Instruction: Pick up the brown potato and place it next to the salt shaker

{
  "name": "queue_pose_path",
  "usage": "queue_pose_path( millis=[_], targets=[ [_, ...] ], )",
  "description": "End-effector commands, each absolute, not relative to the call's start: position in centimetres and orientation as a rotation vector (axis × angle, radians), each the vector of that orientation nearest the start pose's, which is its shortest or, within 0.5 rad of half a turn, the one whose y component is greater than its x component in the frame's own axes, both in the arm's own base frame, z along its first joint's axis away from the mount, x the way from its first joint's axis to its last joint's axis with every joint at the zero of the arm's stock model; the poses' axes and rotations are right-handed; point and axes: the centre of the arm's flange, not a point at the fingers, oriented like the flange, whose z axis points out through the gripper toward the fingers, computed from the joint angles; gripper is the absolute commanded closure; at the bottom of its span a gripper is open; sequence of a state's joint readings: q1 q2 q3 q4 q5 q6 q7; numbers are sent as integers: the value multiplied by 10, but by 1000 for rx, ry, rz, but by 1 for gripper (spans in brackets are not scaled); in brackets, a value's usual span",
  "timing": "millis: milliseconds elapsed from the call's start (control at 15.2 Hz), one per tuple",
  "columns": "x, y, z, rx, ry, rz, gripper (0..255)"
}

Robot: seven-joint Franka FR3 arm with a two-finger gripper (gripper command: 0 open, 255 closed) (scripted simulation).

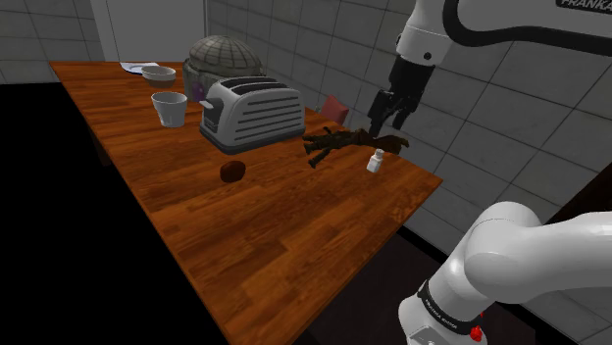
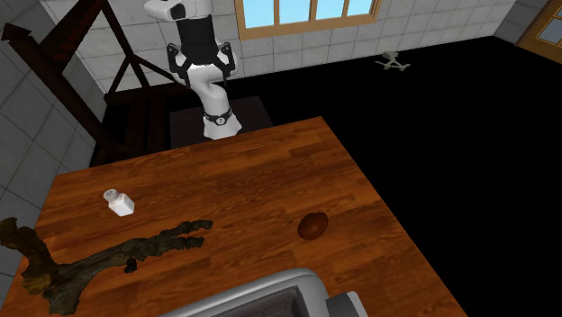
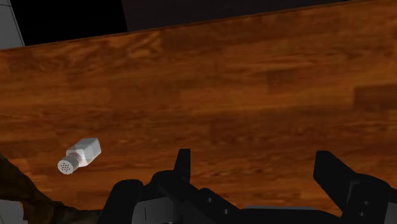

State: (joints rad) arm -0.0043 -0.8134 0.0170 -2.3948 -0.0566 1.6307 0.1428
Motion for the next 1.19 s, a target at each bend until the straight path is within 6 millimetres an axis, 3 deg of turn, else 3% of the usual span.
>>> queue_pose_path(
  millis=[0,594,1122],
  targets=[
    [305,0,586,-3198,213,-87,0],
    [377,80,528,-3165,613,-88,0],
    [455,134,477,-3093,964,-88,0]
  ],
)
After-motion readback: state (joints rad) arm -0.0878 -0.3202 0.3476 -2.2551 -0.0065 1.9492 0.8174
